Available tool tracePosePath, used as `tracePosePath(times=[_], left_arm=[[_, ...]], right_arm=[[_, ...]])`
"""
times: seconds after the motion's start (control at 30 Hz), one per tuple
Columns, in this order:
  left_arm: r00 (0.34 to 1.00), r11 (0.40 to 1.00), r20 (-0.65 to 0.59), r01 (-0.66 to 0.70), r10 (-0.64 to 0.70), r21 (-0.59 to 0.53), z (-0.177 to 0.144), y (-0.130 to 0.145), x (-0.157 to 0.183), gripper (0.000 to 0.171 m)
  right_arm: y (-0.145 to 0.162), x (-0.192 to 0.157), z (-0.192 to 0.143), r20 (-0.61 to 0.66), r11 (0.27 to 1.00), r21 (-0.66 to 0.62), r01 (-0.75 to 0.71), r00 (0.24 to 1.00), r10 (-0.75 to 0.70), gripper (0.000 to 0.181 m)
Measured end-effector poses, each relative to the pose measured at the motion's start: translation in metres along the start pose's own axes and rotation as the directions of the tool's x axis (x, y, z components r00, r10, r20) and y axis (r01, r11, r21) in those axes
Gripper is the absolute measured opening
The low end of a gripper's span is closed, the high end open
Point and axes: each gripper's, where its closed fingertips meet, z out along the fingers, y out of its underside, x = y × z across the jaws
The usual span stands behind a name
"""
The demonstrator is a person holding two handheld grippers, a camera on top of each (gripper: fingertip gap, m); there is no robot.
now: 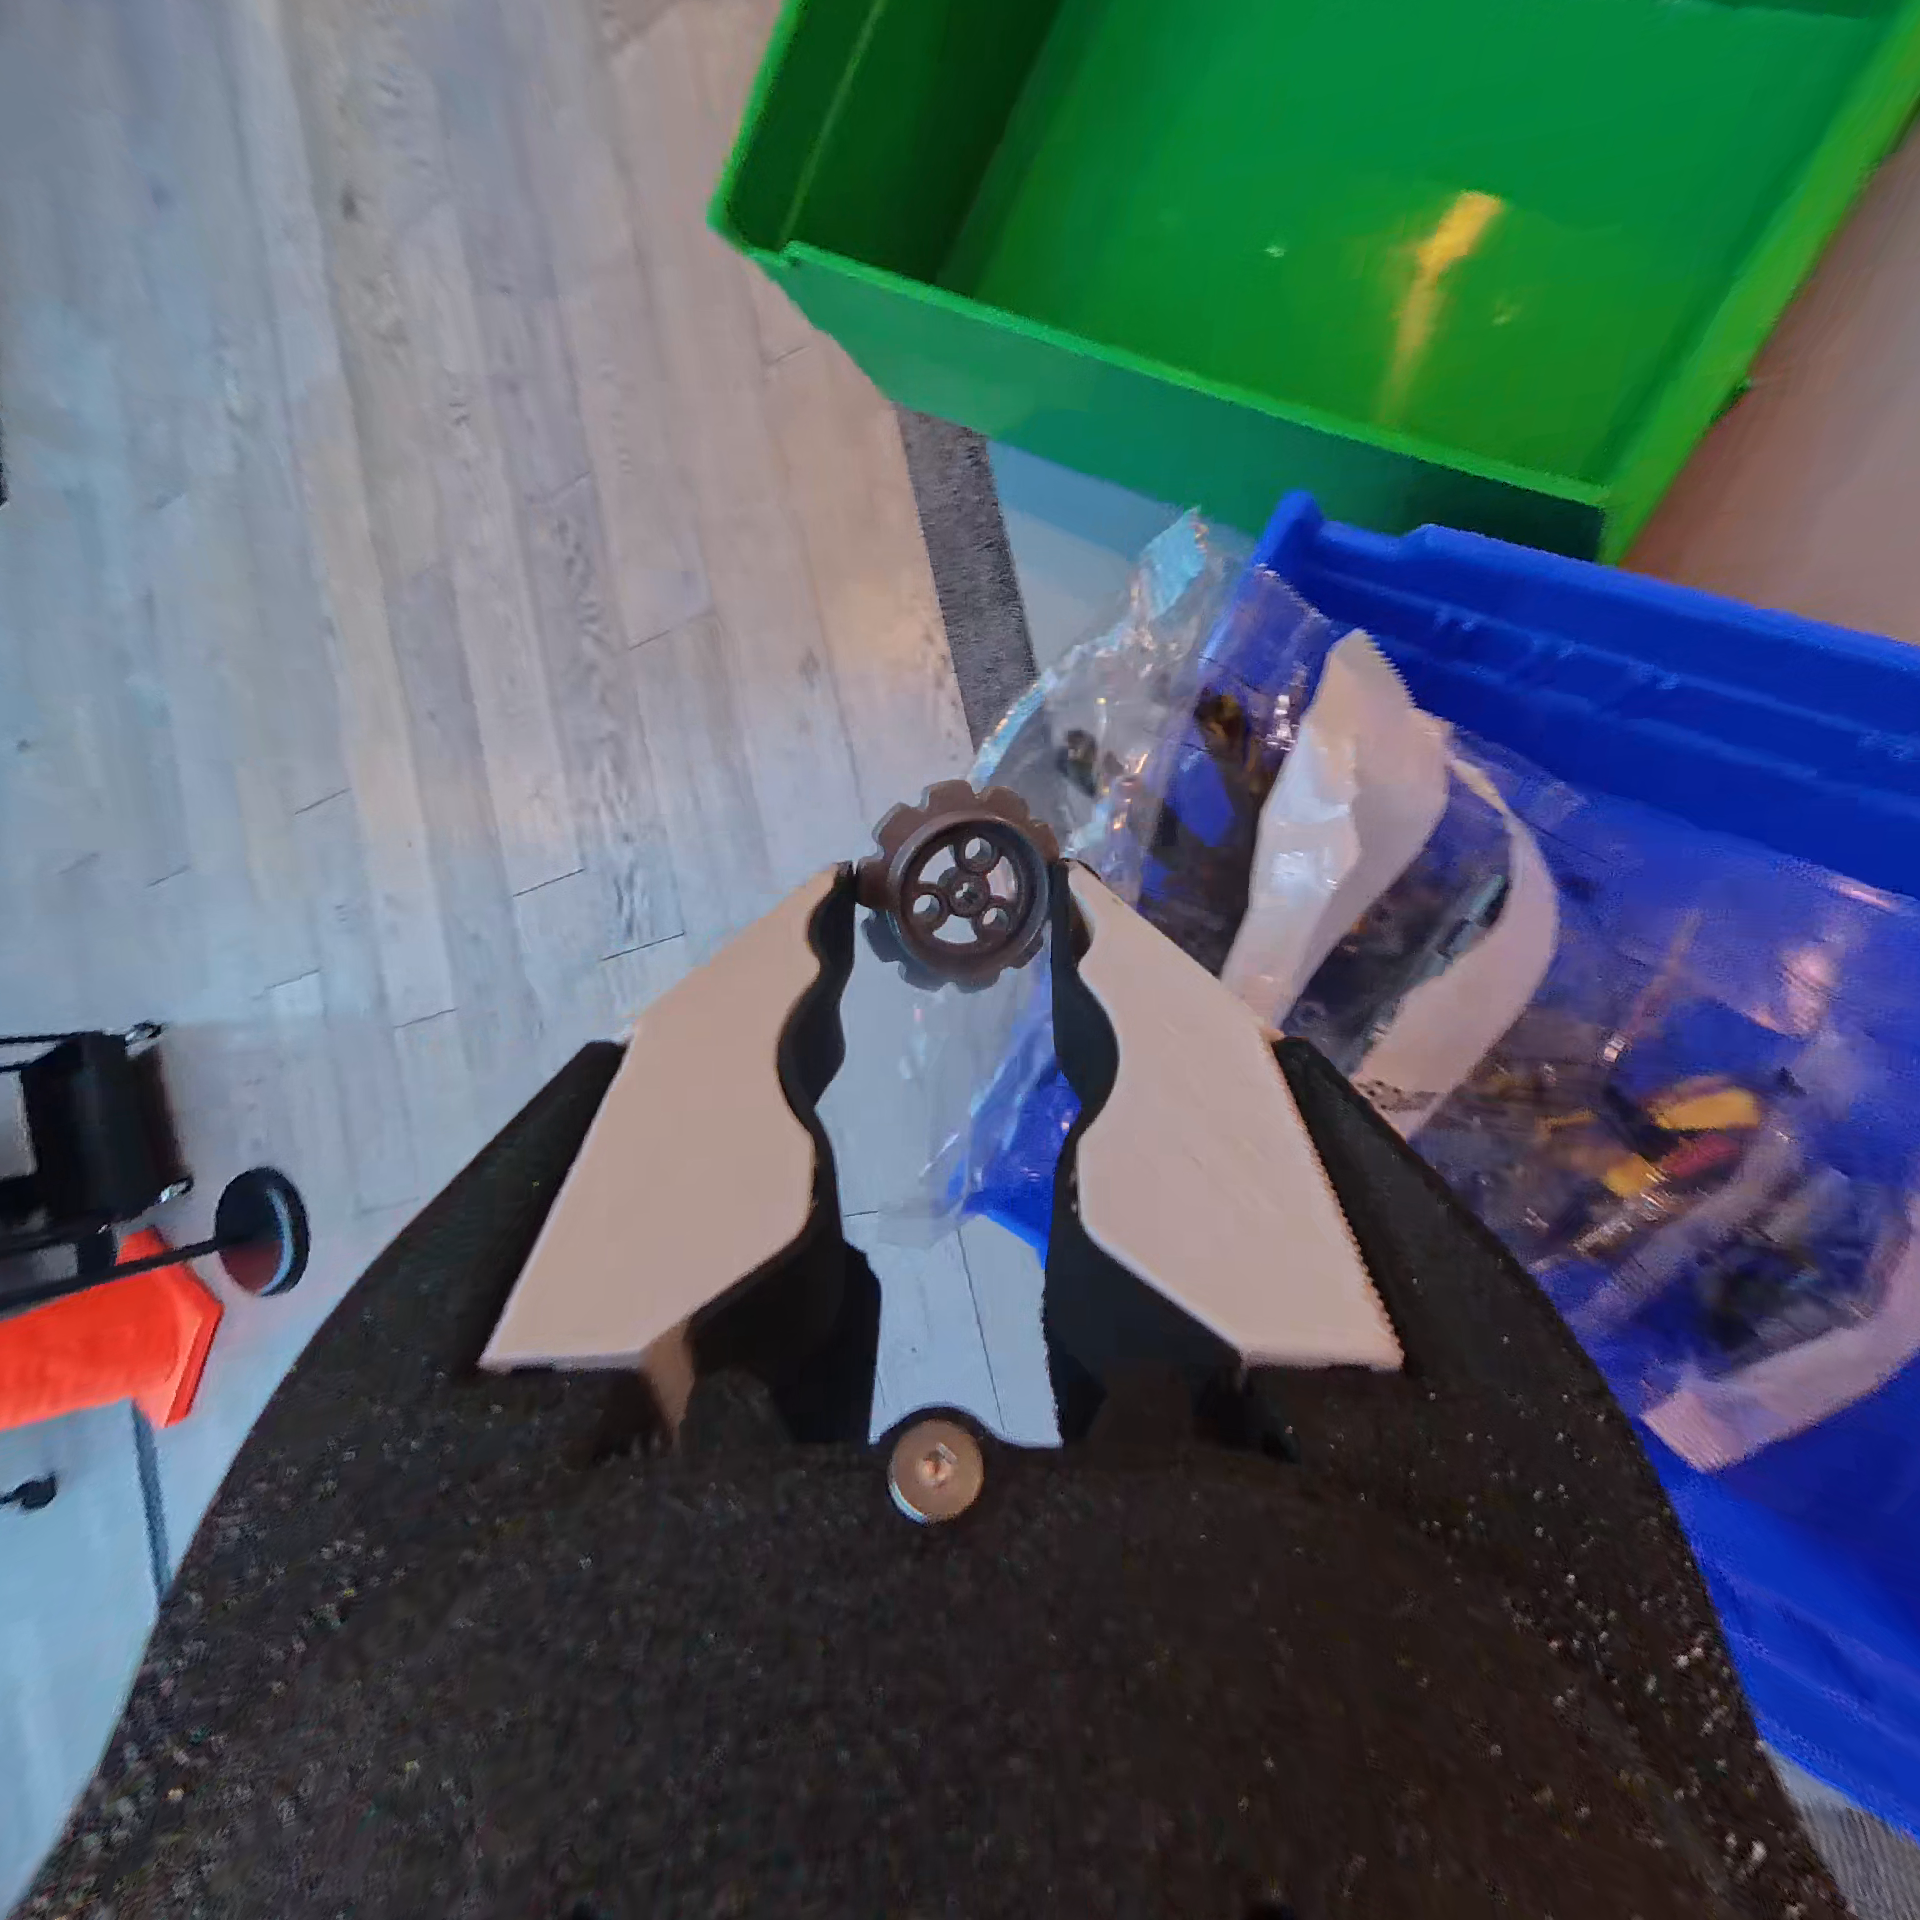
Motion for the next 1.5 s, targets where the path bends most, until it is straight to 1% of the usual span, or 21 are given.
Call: tracePosePath(times=[0.1, 0.17, 0.23, 0.33, 0.47, 0.53, 0.57, 0.6, 0.63, 0.8, 0.9, 0.97, 1.03, 1.17, 1.23, 1.3, 1.33, 1.37, 1.4, 1.43, 1.5], left_arm=[[0.993, 0.998, -0.115, -0.036, 0.031, -0.047, -0.005, 0.008, 0.019, 0.036], [0.977, 0.995, -0.211, -0.034, 0.014, -0.09, -0.006, 0.016, 0.033, 0.036], [0.967, 0.992, -0.254, -0.019, -0.012, -0.121, -0.002, 0.022, 0.037, 0.036], [0.96, 0.987, -0.268, 0.039, -0.08, -0.155, 0.011, 0.024, 0.032, 0.036], [0.956, 0.973, -0.212, 0.174, -0.204, -0.15, 0.029, 0.013, 0.009, 0.036], [0.933, 0.963, -0.264, 0.202, -0.244, -0.178, 0.034, 0.012, 0.017, 0.036], [0.914, 0.958, -0.317, 0.191, -0.253, -0.214, 0.034, 0.015, 0.027, 0.037], [0.905, 0.955, -0.347, 0.17, -0.249, -0.241, 0.035, 0.019, 0.033, 0.037], [0.905, 0.958, -0.354, 0.156, -0.237, -0.242, 0.035, 0.02, 0.034, 0.037], [0.882, 0.965, -0.392, 0.225, -0.26, -0.134, 0.021, 0.007, 0.027, 0.041], [0.866, 0.961, -0.419, 0.268, -0.274, -0.076, 0.008, 0.007, 0.021, 0.04], [0.848, 0.953, -0.443, 0.298, -0.292, -0.058, 0.003, 0.009, 0.019, 0.04], [0.859, 0.953, -0.42, 0.298, -0.292, -0.052, 0.004, 0.015, 0.014, 0.039], [0.875, 0.937, -0.381, 0.345, -0.297, 0.063, -0.002, 0.006, -0.006, 0.04], [0.89, 0.934, -0.335, 0.351, -0.31, 0.067, -0.001, 0.01, -0.017, 0.044], [0.902, 0.934, -0.277, 0.355, -0.332, 0.036, 0.007, 0.021, -0.025, 0.049], [0.897, 0.935, -0.286, 0.356, -0.338, 0.011, 0.012, 0.025, -0.022, 0.054], [0.893, 0.937, -0.296, 0.35, -0.339, -0.017, 0.019, 0.029, -0.017, 0.054], [0.896, 0.941, -0.292, 0.336, -0.333, -0.042, 0.025, 0.033, -0.014, 0.051], [0.899, 0.945, -0.293, 0.322, -0.326, -0.063, 0.031, 0.036, -0.01, 0.041], [0.888, 0.952, -0.346, 0.29, -0.304, -0.092, 0.035, 0.036, 0.002, 0.009]], right_arm=[[0.001, 0.003, 0.0, -0.001, 1.0, -0.001, -0.008, 1.0, 0.008, 0.001], [0.001, 0.004, 0.002, 0.002, 1.0, -0.006, -0.01, 1.0, 0.01, 0.001], [0.002, 0.004, 0.003, 0.004, 1.0, -0.01, -0.01, 1.0, 0.01, 0.001], [0.001, 0.004, 0.004, 0.006, 1.0, -0.008, -0.01, 1.0, 0.01, 0.0], [-0.001, 0.003, 0.004, 0.0, 1.0, 0.003, -0.01, 1.0, 0.01, 0.0], [0.0, 0.003, 0.003, -0.004, 1.0, 0.004, -0.013, 1.0, 0.013, 0.0], [0.0, 0.004, 0.003, -0.006, 1.0, 0.003, -0.015, 1.0, 0.015, 0.0], [0.001, 0.004, 0.003, -0.007, 1.0, 0.001, -0.016, 1.0, 0.016, 0.0], [0.002, 0.005, 0.003, -0.008, 1.0, 0.001, -0.018, 1.0, 0.018, 0.0], [0.003, 0.007, 0.003, -0.001, 0.999, 0.002, -0.035, 0.999, 0.035, 0.0], [0.003, 0.008, 0.003, 0.003, 0.999, 0.001, -0.041, 0.999, 0.041, 0.001], [0.004, 0.008, 0.003, 0.004, 0.999, 0.001, -0.044, 0.999, 0.044, 0.001], [0.003, 0.009, 0.004, 0.003, 0.999, 0.001, -0.045, 0.999, 0.045, 0.001], [0.004, 0.01, 0.005, 0.002, 0.999, -0.005, -0.046, 0.999, 0.046, 0.001], [0.004, 0.01, 0.005, -0.001, 0.999, -0.004, -0.044, 0.999, 0.044, 0.001], [0.004, 0.01, 0.005, 0.0, 0.999, -0.003, -0.046, 0.999, 0.046, 0.001], [0.004, 0.011, 0.005, 0.001, 0.999, -0.003, -0.048, 0.999, 0.048, 0.001], [0.004, 0.011, 0.006, 0.001, 0.999, -0.004, -0.049, 0.999, 0.049, 0.001], [0.004, 0.011, 0.006, 0.001, 0.999, -0.005, -0.048, 0.999, 0.048, 0.001], [0.004, 0.012, 0.006, 0.0, 0.999, -0.006, -0.047, 0.999, 0.047, 0.001], [0.005, 0.011, 0.007, -0.001, 0.999, -0.009, -0.047, 0.999, 0.047, 0.001]])
